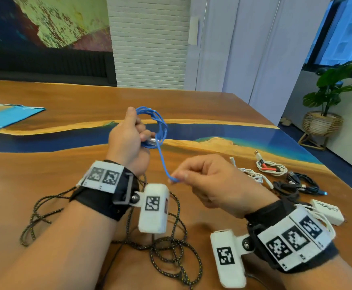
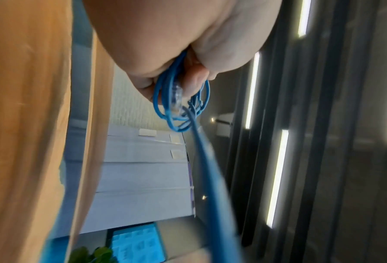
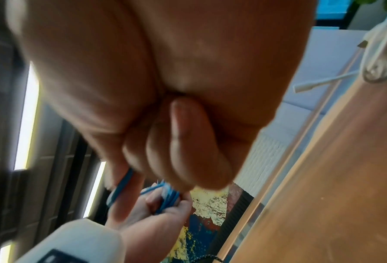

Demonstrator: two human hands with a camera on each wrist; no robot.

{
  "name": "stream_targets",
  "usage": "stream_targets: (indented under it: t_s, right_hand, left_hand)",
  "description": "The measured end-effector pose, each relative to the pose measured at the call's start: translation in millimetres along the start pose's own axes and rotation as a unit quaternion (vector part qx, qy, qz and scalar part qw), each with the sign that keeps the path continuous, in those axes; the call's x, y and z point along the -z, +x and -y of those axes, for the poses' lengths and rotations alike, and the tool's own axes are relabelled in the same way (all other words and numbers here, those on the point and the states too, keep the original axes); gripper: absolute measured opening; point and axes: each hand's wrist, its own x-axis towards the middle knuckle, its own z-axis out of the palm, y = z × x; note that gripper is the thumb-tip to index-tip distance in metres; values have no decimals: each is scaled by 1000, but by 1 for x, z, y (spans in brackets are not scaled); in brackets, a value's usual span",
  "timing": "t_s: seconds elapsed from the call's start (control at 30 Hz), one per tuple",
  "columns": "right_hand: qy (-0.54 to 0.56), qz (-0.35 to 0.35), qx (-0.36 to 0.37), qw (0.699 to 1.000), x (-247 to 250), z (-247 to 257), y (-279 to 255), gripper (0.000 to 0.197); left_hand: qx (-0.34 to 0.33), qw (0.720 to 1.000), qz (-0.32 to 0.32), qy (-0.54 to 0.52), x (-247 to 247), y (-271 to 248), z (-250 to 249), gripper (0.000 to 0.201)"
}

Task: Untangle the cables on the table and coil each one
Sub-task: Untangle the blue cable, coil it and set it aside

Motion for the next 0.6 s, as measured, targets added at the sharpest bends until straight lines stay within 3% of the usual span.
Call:
stream_targets:
  t_s: [0.07, 0.3, 0.37, 0.5, 0.6]
  right_hand:
    - [-17, 61, -7, 998, 1, 1, -4, 18]
    - [-109, 109, -32, 988, 5, -3, -2, 13]
    - [-73, 85, -40, 993, 4, -6, -2, 10]
    - [65, 10, -56, 996, -1, -8, 3, 37]
    - [140, -71, -52, 986, -7, -9, 9, 21]
  left_hand:
    - [16, 999, -10, -30, 8, 7, -8, 37]
    - [31, 999, 34, 6, -2, 0, 6, 37]
    - [22, 998, 50, 16, -6, -3, 10, 37]
    - [-4, 994, 90, 67, -13, -9, 19, 37]
    - [-40, 985, 111, 124, -14, -13, 23, 37]
